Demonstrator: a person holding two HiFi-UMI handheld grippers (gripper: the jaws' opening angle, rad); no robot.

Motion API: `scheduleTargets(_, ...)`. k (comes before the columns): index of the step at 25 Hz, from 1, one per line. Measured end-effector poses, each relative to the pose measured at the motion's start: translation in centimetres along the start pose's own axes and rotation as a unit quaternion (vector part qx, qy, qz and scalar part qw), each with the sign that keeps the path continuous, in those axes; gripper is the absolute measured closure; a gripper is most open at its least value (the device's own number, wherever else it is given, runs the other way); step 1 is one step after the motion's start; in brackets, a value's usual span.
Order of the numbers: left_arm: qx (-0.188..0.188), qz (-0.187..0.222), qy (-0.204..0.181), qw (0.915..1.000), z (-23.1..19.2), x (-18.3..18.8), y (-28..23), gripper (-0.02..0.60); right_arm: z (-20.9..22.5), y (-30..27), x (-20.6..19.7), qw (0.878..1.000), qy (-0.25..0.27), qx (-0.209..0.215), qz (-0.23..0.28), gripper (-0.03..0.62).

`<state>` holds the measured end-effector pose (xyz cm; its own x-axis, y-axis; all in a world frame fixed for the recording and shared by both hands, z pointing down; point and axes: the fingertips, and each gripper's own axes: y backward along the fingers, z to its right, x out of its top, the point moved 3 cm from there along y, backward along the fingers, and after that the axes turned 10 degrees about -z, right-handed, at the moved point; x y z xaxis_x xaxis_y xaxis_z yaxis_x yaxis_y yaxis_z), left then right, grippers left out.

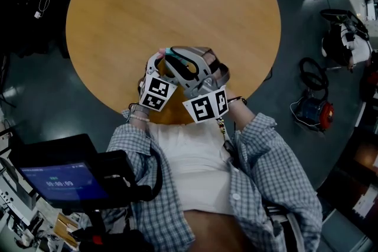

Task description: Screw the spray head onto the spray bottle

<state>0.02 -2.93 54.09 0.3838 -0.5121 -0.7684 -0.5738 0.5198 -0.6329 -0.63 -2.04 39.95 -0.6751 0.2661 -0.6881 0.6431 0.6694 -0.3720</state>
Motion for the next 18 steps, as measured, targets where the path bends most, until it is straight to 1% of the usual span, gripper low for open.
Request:
scheduleTargets(4, 0.000, 0.000, -0.001, 1.0000, 0.0, -0.1, 0.0, 0.207, -0.4, 0.5, 0.0, 1.000, 0.006, 0.002, 0.003, 0.490)
scheduleTargets(11, -0.002, 0.001, 0.001, 1.0000, 0.0, -0.1, 0.0, 0.207, -0.6, 1.5, -0.2, 1.000, -0.002, 0.006, 0.004, 0.491)
scheduleTargets(13, -0.003, 0.002, 0.001, 1.0000, -0.1, -0.1, 0.0, 0.207, -0.8, 1.5, -0.2, 1.000, 0.003, 0.007, 0.003, 0.491)
scheduleTargets(18, -0.003, 0.001, 0.002, 1.0000, -0.1, -0.1, 0.0, 0.207, -0.7, 0.9, 0.0, 1.000, -0.004, 0.007, -0.006, 0.491)
